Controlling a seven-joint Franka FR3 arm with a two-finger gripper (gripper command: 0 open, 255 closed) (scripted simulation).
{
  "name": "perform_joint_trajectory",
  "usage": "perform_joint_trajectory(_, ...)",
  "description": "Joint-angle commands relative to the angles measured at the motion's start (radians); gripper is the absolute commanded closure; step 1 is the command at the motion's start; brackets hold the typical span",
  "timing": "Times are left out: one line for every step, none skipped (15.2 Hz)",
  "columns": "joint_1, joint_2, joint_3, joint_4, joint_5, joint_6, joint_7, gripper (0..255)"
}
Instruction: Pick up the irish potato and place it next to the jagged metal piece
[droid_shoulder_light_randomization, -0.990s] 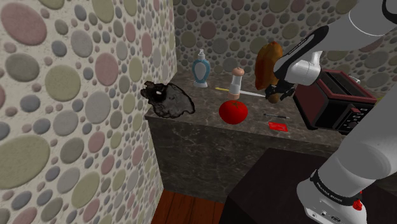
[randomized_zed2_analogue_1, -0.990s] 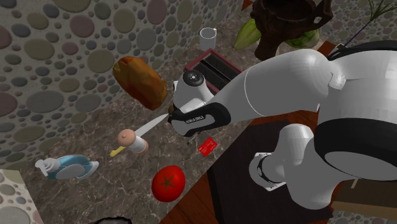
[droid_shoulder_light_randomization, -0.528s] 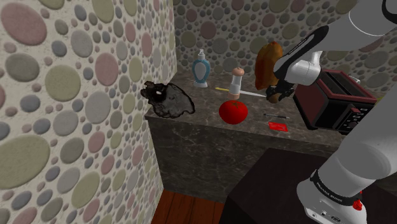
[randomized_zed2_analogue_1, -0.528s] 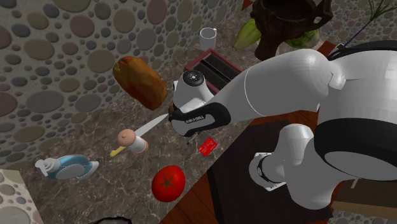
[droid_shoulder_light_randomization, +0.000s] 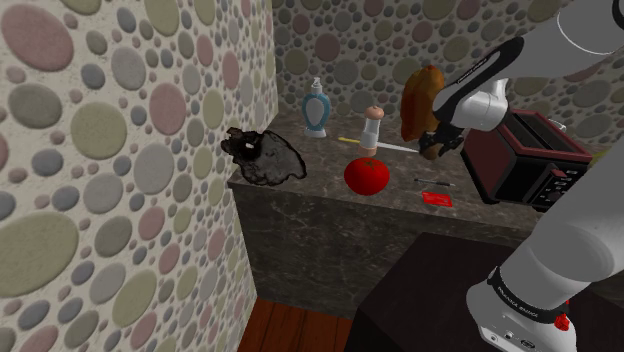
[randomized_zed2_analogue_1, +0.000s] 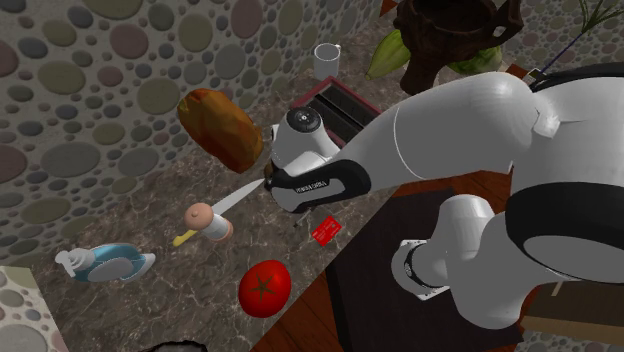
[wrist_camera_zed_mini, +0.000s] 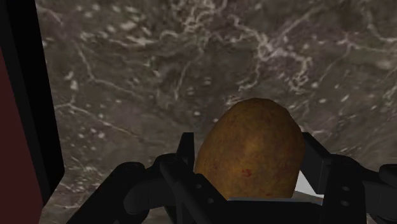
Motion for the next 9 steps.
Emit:
perform_joint_trajectory(-0.005,-0.029,-0.003,0.000,-0.054,-0.024,0.042,255)
perform_joint_trajectory(-0.009,-0.044,-0.002,0.002,-0.078,-0.037,0.061,255)
perform_joint_trajectory(-0.013,-0.058,-0.001,0.004,-0.101,-0.051,0.078,255)
perform_joint_trajectory(-0.017,-0.072,0.001,0.006,-0.121,-0.065,0.094,255)
perform_joint_trajectory(-0.022,-0.085,0.003,0.009,-0.140,-0.079,0.109,255)
perform_joint_trajectory(-0.027,-0.098,0.006,0.012,-0.157,-0.094,0.123,255)
perform_joint_trajectory(-0.031,-0.111,0.008,0.015,-0.173,-0.108,0.135,255)
perform_joint_trajectory(-0.036,-0.124,0.011,0.019,-0.188,-0.123,0.147,255)
perform_joint_trajectory(-0.040,-0.136,0.015,0.023,-0.201,-0.137,0.157,255)
